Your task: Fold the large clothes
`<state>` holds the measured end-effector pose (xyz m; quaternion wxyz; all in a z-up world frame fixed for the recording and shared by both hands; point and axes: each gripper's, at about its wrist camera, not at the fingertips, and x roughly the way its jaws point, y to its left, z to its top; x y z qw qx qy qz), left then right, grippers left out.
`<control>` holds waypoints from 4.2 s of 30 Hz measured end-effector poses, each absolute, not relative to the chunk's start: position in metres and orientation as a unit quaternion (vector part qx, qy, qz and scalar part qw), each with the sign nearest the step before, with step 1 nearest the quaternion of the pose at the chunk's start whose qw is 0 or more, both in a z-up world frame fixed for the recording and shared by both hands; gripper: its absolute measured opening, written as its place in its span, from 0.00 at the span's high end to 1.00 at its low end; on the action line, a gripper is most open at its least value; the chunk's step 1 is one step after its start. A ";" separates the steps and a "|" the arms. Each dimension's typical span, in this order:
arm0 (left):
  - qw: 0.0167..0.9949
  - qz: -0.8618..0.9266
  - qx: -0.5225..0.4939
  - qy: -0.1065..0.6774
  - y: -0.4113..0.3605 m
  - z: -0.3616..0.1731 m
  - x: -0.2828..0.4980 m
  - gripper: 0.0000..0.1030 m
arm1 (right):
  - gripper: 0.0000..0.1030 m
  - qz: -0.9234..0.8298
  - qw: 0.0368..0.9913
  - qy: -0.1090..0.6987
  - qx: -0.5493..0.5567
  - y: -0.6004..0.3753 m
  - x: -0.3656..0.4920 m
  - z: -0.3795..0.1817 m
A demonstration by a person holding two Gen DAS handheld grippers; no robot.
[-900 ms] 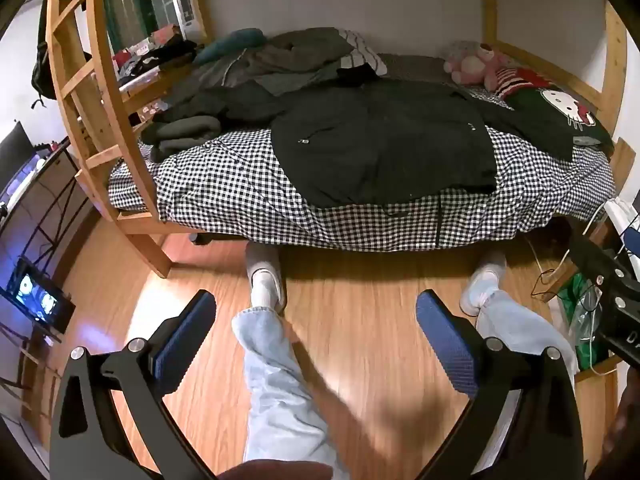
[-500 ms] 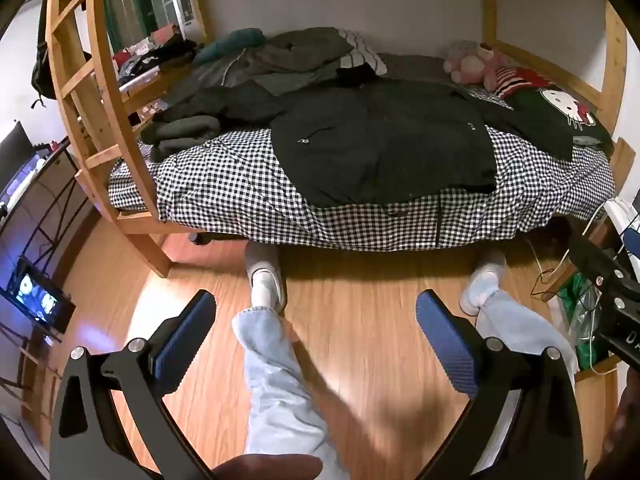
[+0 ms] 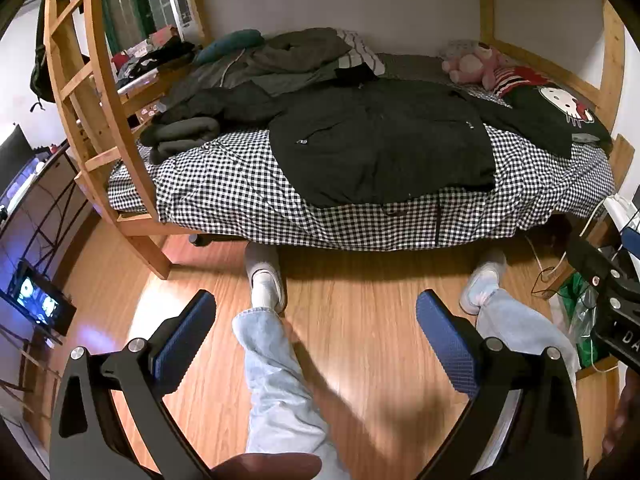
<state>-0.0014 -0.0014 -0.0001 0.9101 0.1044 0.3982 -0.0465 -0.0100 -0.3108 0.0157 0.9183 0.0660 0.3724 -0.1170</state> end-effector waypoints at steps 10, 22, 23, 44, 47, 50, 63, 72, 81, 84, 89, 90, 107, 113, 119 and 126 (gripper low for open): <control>0.909 -0.047 0.105 0.401 0.000 -0.001 -0.002 0.04 | 0.03 -0.117 0.917 0.375 0.068 -0.311 -0.010 0.014; 0.907 -0.049 0.109 0.404 -0.002 -0.007 0.001 0.04 | 0.03 -0.119 0.914 0.380 0.071 -0.313 -0.005 0.009; 0.907 -0.050 0.108 0.404 -0.001 -0.008 0.001 0.04 | 0.03 -0.118 0.915 0.380 0.070 -0.312 -0.005 0.009; 0.905 -0.050 0.114 0.406 -0.003 -0.009 0.004 0.04 | 0.03 -0.121 0.915 0.379 0.068 -0.315 -0.001 0.011; 0.905 -0.049 0.114 0.406 -0.005 -0.010 0.004 0.04 | 0.03 -0.121 0.916 0.377 0.068 -0.314 -0.002 0.012; 0.905 -0.050 0.117 0.407 -0.005 -0.011 0.004 0.04 | 0.03 -0.121 0.915 0.379 0.069 -0.314 -0.002 0.011; 0.903 -0.051 0.119 0.409 -0.005 -0.012 0.003 0.04 | 0.03 -0.123 0.915 0.378 0.069 -0.315 -0.003 0.011; 0.902 -0.054 0.120 0.410 -0.006 -0.013 0.004 0.04 | 0.03 -0.123 0.914 0.380 0.070 -0.317 -0.004 0.011; 0.902 -0.055 0.121 0.411 -0.006 -0.015 0.005 0.04 | 0.03 -0.122 0.914 0.381 0.070 -0.317 -0.003 0.010; 0.902 -0.054 0.120 0.411 -0.006 -0.015 0.005 0.04 | 0.03 -0.122 0.914 0.381 0.070 -0.317 -0.002 0.009; 0.899 -0.055 0.113 0.420 -0.007 -0.020 0.017 0.04 | 0.03 -0.115 0.913 0.384 0.069 -0.318 0.007 0.004; 0.898 -0.054 0.110 0.422 -0.008 -0.022 0.023 0.04 | 0.03 -0.105 0.916 0.380 0.071 -0.319 0.011 0.003; 0.878 -0.030 0.113 0.464 -0.029 -0.062 0.163 0.04 | 0.03 -0.071 0.910 0.399 0.084 -0.342 0.138 -0.042; 0.878 -0.046 0.105 0.464 -0.031 -0.057 0.230 0.04 | 0.03 -0.052 0.919 0.383 0.075 -0.342 0.197 -0.040; 0.877 -0.034 0.113 0.465 -0.029 -0.057 0.307 0.04 | 0.03 -0.057 0.914 0.396 0.068 -0.335 0.273 -0.043; 0.877 -0.020 0.099 0.470 -0.002 -0.059 0.392 0.04 | 0.03 -0.026 0.911 0.405 0.073 -0.315 0.365 -0.049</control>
